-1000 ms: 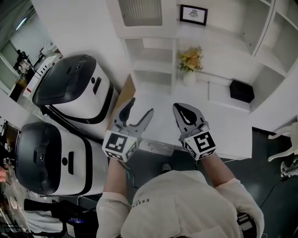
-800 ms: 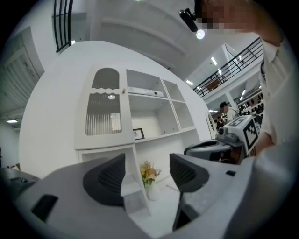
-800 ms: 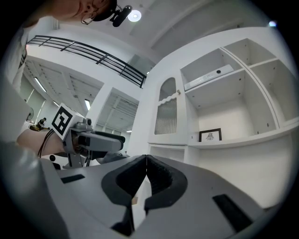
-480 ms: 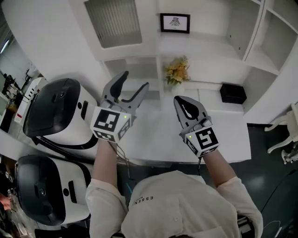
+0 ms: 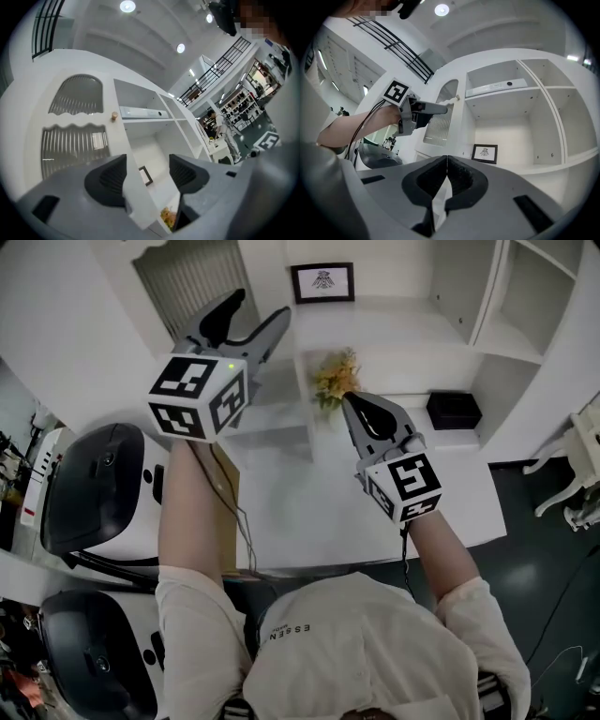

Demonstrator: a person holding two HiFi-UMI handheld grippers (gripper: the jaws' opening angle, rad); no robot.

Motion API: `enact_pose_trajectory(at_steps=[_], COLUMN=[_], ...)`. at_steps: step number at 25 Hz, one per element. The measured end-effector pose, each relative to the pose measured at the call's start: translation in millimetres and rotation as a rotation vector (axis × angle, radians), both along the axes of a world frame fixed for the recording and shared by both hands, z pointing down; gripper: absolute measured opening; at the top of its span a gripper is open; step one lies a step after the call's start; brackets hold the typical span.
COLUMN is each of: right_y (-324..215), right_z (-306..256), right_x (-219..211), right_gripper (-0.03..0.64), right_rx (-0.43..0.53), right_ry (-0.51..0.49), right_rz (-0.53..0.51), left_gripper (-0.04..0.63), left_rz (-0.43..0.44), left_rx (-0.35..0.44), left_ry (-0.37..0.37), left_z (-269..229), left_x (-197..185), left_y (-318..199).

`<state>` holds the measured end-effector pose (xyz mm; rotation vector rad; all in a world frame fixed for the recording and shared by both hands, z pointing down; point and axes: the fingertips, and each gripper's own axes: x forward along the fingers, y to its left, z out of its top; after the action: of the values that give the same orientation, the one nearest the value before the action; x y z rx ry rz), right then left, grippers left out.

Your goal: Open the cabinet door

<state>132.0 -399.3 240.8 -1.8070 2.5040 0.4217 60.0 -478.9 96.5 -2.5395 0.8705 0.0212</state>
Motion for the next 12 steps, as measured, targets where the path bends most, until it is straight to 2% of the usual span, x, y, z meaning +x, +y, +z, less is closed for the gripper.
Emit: enact_pose_trajectory(at_steps=[7, 12], right_y=[-11.1, -10.9], right_z=[-15.7, -11.2], right_x=[6.0, 10.9], right_gripper=[0.015, 0.015], right_rx=[-0.014, -0.015], right_ry=[0.018, 0.006], right_rz=[0.069, 0.09], left_gripper=[0.285, 0.273], left_rz=[-0.061, -0.139], left_rx=[0.043, 0.161], left_ry=[0.051, -0.039], left_z=[-75.3, -107.1], left_x=[-0.2, 13.4], left_y=[-43.2, -58.0])
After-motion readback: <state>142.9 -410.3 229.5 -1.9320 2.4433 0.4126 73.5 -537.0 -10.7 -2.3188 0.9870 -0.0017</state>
